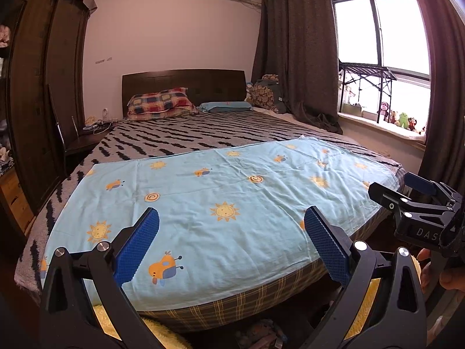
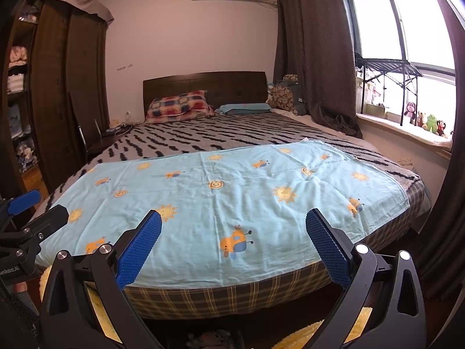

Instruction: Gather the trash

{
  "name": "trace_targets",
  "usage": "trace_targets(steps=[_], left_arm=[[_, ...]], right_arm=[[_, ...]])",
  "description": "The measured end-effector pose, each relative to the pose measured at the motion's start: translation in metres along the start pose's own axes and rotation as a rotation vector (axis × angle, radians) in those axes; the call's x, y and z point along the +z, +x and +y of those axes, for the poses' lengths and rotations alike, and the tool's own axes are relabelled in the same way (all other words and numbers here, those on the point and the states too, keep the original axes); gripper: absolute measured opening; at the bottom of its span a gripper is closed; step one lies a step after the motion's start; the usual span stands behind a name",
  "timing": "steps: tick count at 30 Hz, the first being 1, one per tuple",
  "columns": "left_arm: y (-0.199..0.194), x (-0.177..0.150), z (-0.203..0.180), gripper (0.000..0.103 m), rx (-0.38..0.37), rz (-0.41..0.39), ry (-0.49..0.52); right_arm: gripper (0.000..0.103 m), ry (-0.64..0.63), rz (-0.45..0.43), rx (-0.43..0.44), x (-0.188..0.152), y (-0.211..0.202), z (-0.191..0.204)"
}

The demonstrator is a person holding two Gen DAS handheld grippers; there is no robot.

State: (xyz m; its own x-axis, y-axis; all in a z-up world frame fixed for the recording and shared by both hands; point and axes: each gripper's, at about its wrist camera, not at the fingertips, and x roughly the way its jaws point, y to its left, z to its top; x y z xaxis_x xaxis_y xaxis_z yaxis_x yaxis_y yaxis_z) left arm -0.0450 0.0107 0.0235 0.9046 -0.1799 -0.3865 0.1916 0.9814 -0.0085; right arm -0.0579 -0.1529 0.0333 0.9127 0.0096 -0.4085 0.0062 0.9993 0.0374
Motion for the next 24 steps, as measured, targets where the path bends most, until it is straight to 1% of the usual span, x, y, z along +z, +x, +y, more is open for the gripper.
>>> trace_targets(steps=[24], left_arm=[[0.0008, -0.0004, 0.0002, 0.095, 0.019, 0.0, 0.0]], right_arm=[[0.1, 0.013, 0.003, 0.002, -0.0015, -0.0004, -0.0012]])
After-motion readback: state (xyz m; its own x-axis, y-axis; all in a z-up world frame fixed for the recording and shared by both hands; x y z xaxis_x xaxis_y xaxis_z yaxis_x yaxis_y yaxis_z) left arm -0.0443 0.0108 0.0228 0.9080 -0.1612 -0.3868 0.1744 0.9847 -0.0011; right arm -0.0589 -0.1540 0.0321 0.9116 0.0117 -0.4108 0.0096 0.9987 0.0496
